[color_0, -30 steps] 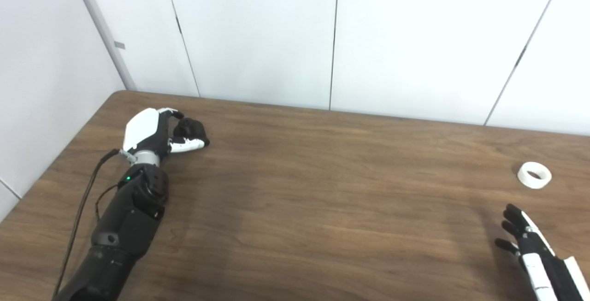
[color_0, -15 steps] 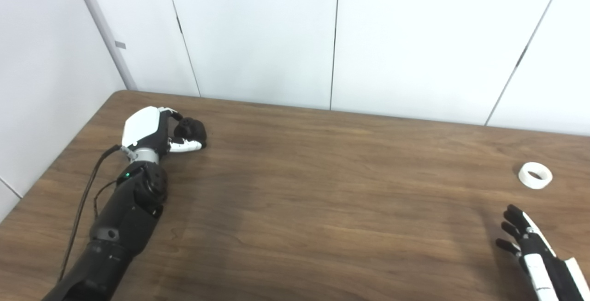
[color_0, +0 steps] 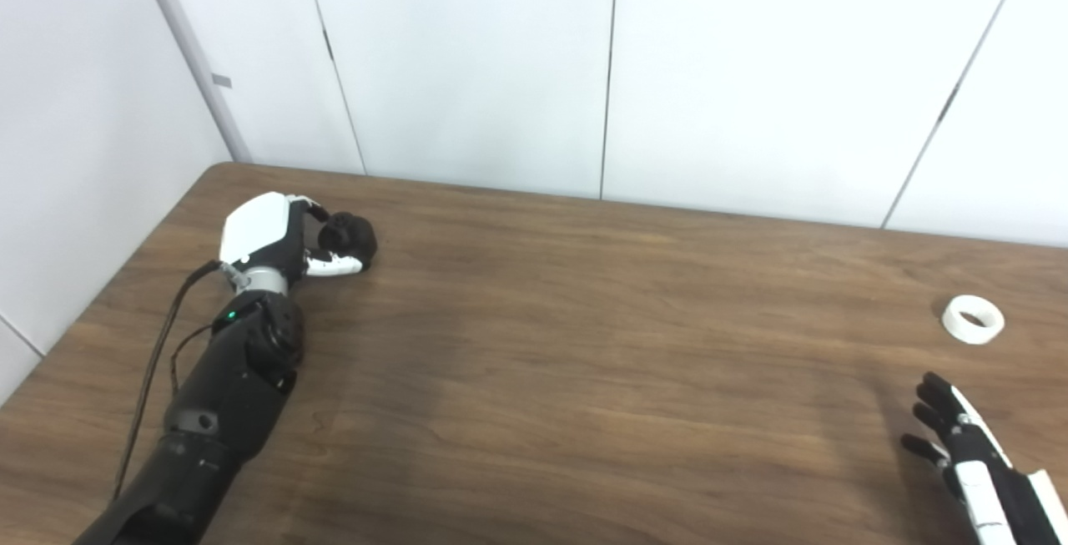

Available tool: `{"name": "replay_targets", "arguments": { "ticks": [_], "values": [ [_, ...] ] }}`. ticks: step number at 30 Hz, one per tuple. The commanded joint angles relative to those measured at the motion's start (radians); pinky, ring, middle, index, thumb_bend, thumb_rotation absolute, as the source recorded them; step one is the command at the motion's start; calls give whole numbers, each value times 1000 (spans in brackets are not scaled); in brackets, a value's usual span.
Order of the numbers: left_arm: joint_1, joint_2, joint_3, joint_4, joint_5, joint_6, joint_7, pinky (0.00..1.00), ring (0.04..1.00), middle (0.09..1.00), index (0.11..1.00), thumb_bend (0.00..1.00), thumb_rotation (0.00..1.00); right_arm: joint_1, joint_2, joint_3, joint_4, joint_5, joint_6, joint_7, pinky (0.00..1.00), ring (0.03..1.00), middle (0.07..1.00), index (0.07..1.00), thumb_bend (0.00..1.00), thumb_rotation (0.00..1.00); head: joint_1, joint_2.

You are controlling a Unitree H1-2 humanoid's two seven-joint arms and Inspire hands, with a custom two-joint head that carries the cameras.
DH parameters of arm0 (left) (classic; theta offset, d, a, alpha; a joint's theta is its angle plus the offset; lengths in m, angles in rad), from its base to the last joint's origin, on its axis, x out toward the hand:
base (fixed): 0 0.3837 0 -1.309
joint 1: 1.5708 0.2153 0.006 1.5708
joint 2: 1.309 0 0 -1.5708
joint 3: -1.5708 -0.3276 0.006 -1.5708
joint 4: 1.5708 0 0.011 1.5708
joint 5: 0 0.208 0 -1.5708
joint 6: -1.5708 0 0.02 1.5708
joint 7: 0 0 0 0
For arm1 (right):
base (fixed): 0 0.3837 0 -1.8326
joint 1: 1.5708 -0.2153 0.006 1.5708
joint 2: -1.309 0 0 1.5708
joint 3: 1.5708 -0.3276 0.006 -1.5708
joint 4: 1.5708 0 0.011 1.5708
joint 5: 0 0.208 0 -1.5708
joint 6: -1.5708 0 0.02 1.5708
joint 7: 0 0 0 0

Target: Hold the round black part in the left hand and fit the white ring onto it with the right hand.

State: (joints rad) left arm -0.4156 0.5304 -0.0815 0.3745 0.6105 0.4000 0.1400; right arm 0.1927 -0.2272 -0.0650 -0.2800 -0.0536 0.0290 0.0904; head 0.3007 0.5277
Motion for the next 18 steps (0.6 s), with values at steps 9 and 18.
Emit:
{"name": "replay_targets", "arguments": {
  "ticks": [9, 18],
  "values": [
    [-54, 23, 19, -23, -5, -9, 10, 1000, 961, 884, 696, 848, 281, 10, -6, -3, -29, -1, 5, 2, 889, 924, 938, 937, 445, 989, -3, 3],
    [-58, 21, 18, -19, -13, -17, 14, 1000, 953, 878, 689, 853, 289, 12, -11, -4, -27, -6, -4, 3, 886, 920, 937, 935, 449, 993, -3, 5]
  ]
}}
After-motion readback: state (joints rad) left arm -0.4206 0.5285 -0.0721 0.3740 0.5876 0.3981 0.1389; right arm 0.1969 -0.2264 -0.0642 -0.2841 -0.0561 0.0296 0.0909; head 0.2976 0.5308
